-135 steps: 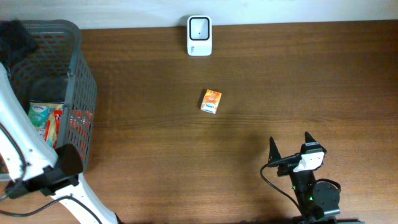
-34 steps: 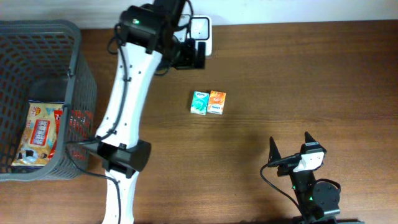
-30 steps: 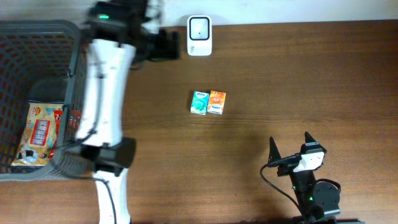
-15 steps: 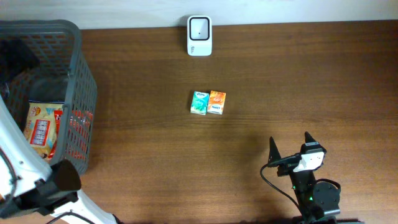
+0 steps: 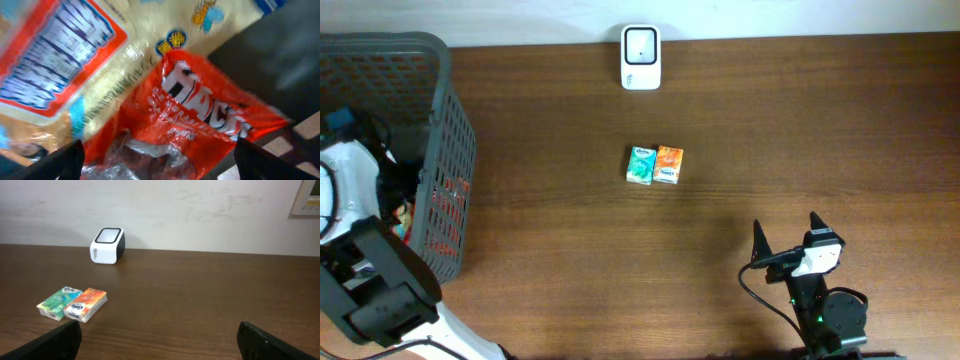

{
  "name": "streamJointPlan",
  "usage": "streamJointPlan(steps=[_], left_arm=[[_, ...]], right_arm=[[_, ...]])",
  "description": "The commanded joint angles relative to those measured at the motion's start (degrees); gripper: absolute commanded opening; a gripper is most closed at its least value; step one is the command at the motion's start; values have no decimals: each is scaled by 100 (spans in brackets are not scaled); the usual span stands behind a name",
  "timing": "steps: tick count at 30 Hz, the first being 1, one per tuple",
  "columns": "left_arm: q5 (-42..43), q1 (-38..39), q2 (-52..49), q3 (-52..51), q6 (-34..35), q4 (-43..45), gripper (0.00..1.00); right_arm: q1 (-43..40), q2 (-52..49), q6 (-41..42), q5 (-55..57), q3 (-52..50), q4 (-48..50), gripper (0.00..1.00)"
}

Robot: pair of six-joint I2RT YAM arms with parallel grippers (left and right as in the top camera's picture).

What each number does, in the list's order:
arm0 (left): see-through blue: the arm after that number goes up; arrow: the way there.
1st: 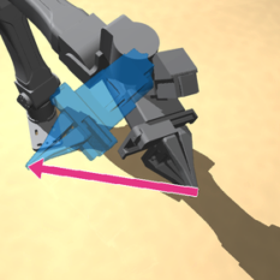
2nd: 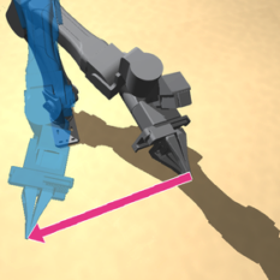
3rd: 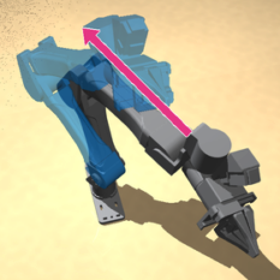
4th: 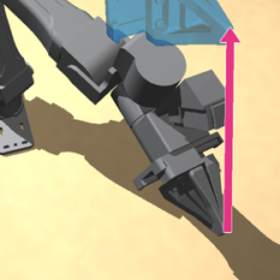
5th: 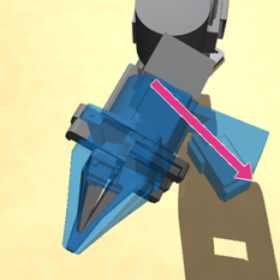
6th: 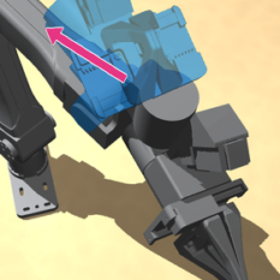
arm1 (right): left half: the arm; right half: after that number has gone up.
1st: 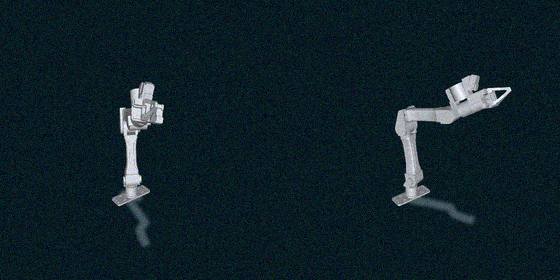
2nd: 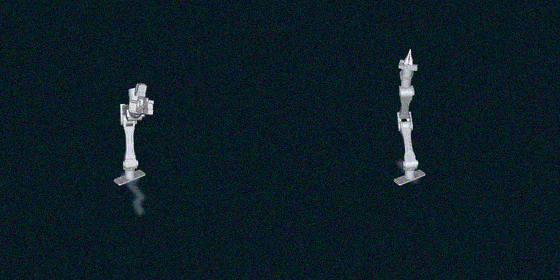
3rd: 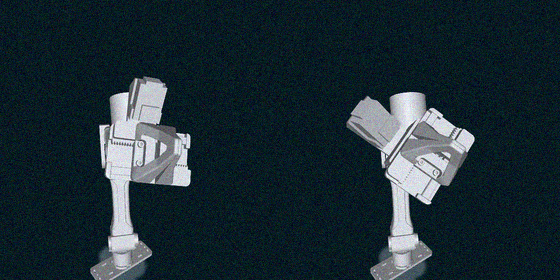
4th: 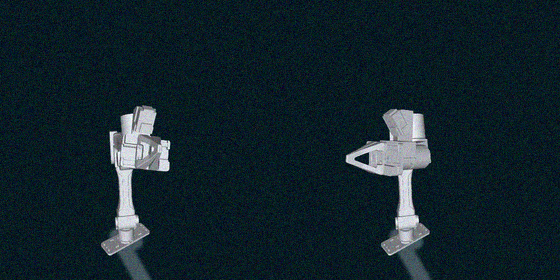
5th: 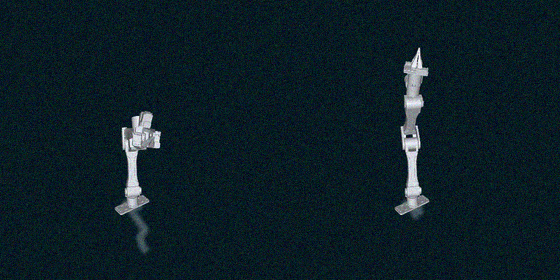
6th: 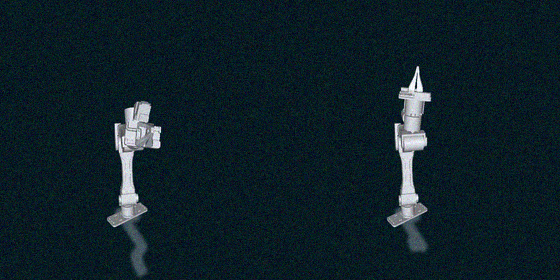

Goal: Scan the item barcode
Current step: 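Reach into the basket and grasp the red candy bag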

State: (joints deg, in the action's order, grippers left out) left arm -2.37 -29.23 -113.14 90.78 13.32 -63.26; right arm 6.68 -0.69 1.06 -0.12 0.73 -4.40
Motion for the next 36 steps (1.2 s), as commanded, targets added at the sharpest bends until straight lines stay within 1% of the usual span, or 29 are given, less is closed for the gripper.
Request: streamJointPlan(steps=[1, 5, 6, 7, 8, 10, 11, 12, 13, 16, 19, 21, 23, 25, 27, 29, 31, 33, 34, 36], left_arm=[[136, -28, 61, -302, -103, 269, 93], [136, -28, 61, -767, -103, 680, 90], [157, -28, 61, -872, -103, 791, 88], [205, -28, 61, -975, -101, 863, 68], [295, -28, 61, -1016, -101, 876, 61], [494, -28, 61, -1016, -101, 859, 28], [629, -31, 63, -1014, -101, 831, 16], [699, -70, 63, -988, -101, 772, 1], [737, -122, 68, -940, -101, 721, 0], [809, -240, 205, -337, -98, 245, 0], [1552, -249, 684, 1014, -103, -310, 0], [1773, -227, 973, 1639, -103, -450, 0], [1810, -142, 1515, 2251, -101, -494, 0], [1810, -48, 1998, 2441, -55, -461, 0], [2175, 68, 2647, 2461, -57, -376, 0], [2789, 376, 3095, 2461, 105, -330, 0], [3012, 839, 3322, 2461, 378, -319, 0], [3045, 1488, 3348, 2459, 398, -308, 0], [2997, 1967, 3254, 2444, 400, -299, 0], [2929, 2599, 3023, 2444, 398, -299, 0]], right_arm=[[-33, 37, 4, -9, -42, -20, 98], [-33, 37, 4, -11, -42, -17, 98], [-33, 37, 7, -9, -42, -20, 98], [-33, 37, 4, -11, -42, -17, 98], [-33, 37, 4, -11, -42, -20, 98], [-33, 37, 4, -11, -42, -17, 98], [-33, 37, 4, -9, -42, -17, 98], [-33, 37, 4, -11, -42, -20, 98], [-33, 37, 7, -11, -42, -17, 98], [-33, 37, 4, -11, -42, -17, 98], [-33, 37, 4, -9, -42, -17, 98], [-33, 37, 7, -11, -42, -20, 99], [-33, 37, 4, -9, -42, -17, 98], [-33, 37, 4, -9, -42, -17, 98], [-33, 37, 4, -9, -42, -17, 98], [-33, 37, 7, -11, -42, -17, 98], [-33, 37, 7, -11, -42, -17, 99], [-33, 37, 4, -11, -42, -20, 99], [-33, 37, 7, -11, -42, -20, 98], [-33, 37, 4, -9, -42, -20, 99]])
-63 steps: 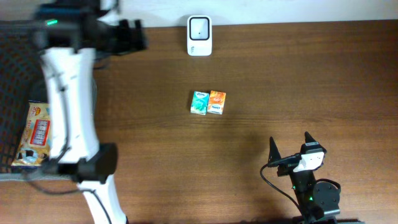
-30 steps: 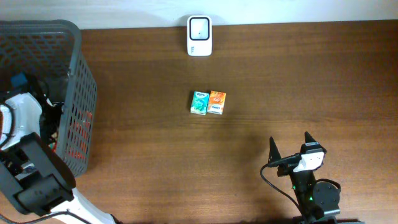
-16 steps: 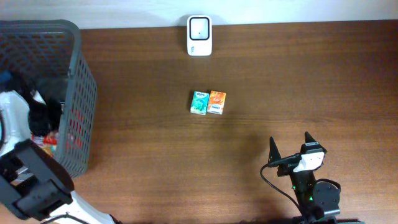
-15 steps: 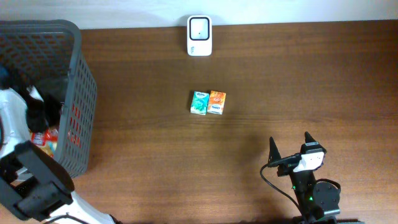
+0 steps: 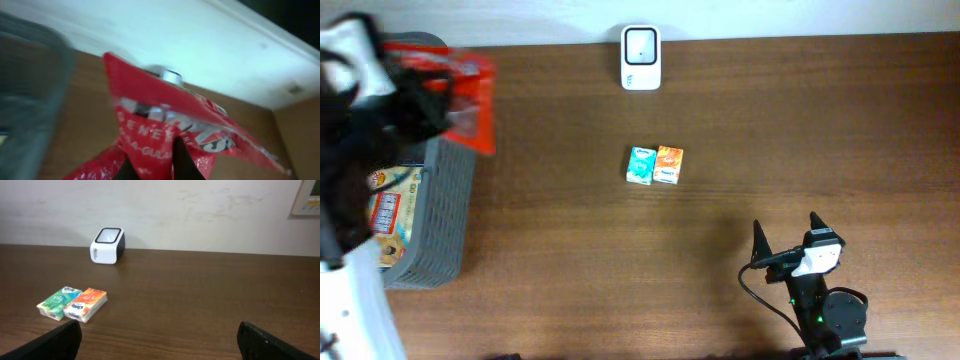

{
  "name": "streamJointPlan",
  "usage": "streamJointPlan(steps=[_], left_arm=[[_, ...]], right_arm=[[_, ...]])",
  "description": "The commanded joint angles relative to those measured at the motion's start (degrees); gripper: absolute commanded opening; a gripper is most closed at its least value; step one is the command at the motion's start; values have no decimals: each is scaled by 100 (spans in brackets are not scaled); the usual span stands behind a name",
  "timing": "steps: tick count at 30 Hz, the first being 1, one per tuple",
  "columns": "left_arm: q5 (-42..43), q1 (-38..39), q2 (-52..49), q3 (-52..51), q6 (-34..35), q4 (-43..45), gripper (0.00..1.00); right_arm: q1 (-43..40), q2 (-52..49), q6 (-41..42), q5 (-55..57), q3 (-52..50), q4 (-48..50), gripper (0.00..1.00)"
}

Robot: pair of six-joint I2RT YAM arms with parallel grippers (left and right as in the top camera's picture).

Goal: Scan the item barcode
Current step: 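Reach into the basket and grasp the red candy bag, then place the red candy bag left of the tissue packs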

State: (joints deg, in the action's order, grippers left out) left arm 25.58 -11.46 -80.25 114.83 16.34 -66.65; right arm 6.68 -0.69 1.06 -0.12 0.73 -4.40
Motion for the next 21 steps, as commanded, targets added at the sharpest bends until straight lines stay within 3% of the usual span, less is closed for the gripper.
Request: streamJointPlan(steps=[1, 5, 8, 12, 18, 21], left_arm=[[48, 1075, -404, 39, 98, 39, 0], [-1731, 2334, -1558, 39, 164, -11, 0], [-3390, 2988, -2643, 39, 1561, -162, 0], [-3556, 3377, -3917, 39, 2472, -131, 0], [-3729, 3484, -5296, 39, 3104, 116, 0], [-3117, 3536, -5619, 39, 3311, 153, 0]], right_arm=[[-33, 37, 4, -11, -42, -17, 98], [-33, 37, 4, -9, -42, -17, 98], [-33, 37, 4, -9, -42, -17, 98], [-33, 37, 7, -9, -42, -17, 99], [-33, 37, 4, -11, -42, -20, 98], [-33, 37, 7, -11, -42, -17, 99]])
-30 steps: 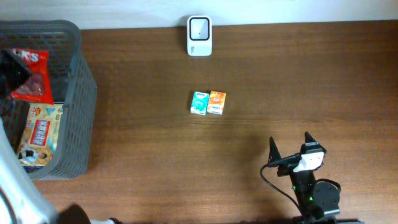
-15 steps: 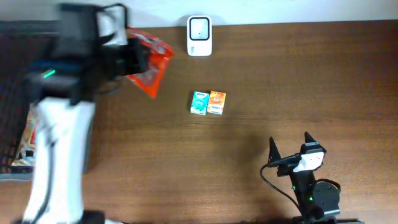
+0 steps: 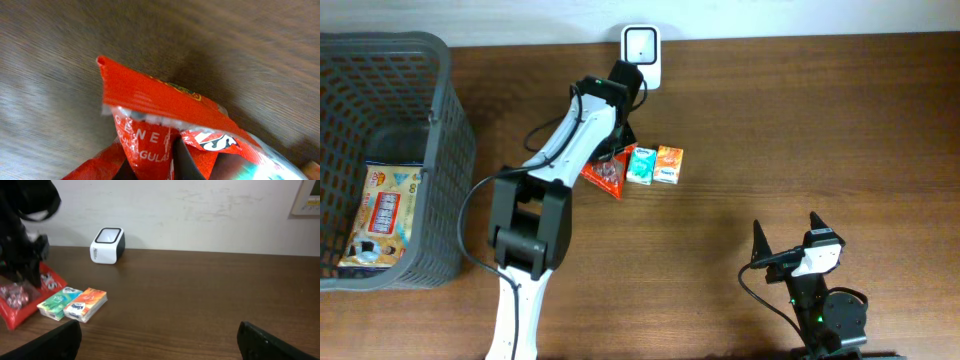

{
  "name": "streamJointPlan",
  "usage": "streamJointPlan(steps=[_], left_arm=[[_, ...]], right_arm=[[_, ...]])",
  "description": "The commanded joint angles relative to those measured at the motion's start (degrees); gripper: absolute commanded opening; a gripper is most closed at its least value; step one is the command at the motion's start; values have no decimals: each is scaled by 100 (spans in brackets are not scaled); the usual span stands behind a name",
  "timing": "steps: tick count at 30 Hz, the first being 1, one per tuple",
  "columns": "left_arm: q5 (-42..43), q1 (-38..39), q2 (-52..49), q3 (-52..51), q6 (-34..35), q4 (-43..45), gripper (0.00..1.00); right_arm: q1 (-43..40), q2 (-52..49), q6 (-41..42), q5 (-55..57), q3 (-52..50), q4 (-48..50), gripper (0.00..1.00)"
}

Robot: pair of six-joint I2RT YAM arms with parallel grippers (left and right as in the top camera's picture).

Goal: Scan the item barcode
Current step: 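Place the red candy bag left of the tissue packs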

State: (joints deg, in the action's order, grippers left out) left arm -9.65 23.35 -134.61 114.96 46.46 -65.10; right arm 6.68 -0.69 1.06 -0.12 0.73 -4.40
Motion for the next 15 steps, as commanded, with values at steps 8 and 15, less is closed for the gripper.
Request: streamJointPlan(steps=[8, 15], left_arm=[[688, 310, -144, 649, 9, -684, 25], [-1451, 109, 151, 3045, -907, -2159, 97]], right_arm=[[-33, 37, 4, -11, -42, -17, 98], [-33, 37, 4, -11, -42, -17, 98]])
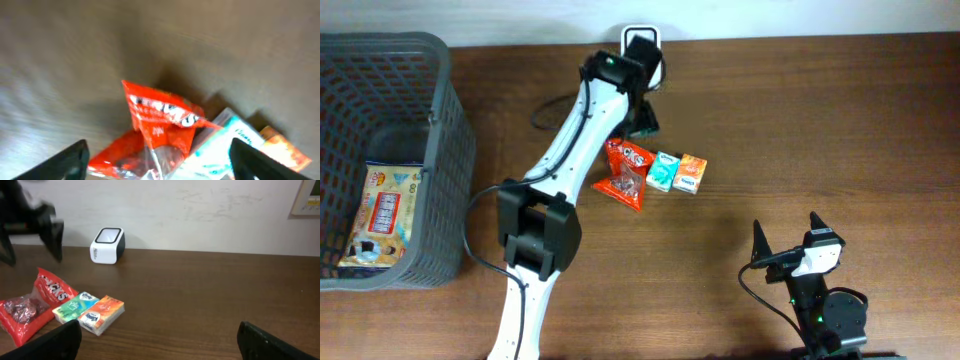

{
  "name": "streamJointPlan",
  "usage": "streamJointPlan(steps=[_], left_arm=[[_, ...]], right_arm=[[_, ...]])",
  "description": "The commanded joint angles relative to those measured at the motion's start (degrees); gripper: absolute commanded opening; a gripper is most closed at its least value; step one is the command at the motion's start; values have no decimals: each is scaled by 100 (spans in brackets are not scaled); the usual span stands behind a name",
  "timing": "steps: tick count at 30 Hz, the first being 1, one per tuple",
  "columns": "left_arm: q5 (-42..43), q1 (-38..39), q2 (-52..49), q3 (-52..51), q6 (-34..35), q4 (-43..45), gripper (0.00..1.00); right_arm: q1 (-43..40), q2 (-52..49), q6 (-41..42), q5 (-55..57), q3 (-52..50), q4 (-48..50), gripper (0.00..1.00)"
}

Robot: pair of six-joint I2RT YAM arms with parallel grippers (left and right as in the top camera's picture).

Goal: Scan the item barcode
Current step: 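Place the red candy bag left of the tissue packs, then reach into the basket and grasp the cream snack bag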

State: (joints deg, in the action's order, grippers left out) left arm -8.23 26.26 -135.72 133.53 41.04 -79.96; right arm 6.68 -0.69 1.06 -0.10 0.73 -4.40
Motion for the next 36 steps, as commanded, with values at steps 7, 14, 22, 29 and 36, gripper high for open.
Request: streamJointPlan(steps=[7, 14, 22, 29, 36], left_arm=[[-1930, -1405, 1021, 3403, -1755, -1674, 97], [-1803, -3810, 1292, 3056, -2098, -1674, 92], [-1447, -5156, 1290, 37, -2100, -955, 96], [-608, -5254, 1290, -2802, -2964, 717, 94], [-667, -5276, 1290, -4118, -3047, 1991, 98]], right_arm=[[-33, 37, 7, -11, -42, -17, 98], [-33, 37, 4, -13, -42, -17, 98], [-33, 37, 4, -11, -42, -17, 98], [-33, 37, 4, -11, -42, -17, 98], [-33, 37, 4, -13, -42, -17, 98]])
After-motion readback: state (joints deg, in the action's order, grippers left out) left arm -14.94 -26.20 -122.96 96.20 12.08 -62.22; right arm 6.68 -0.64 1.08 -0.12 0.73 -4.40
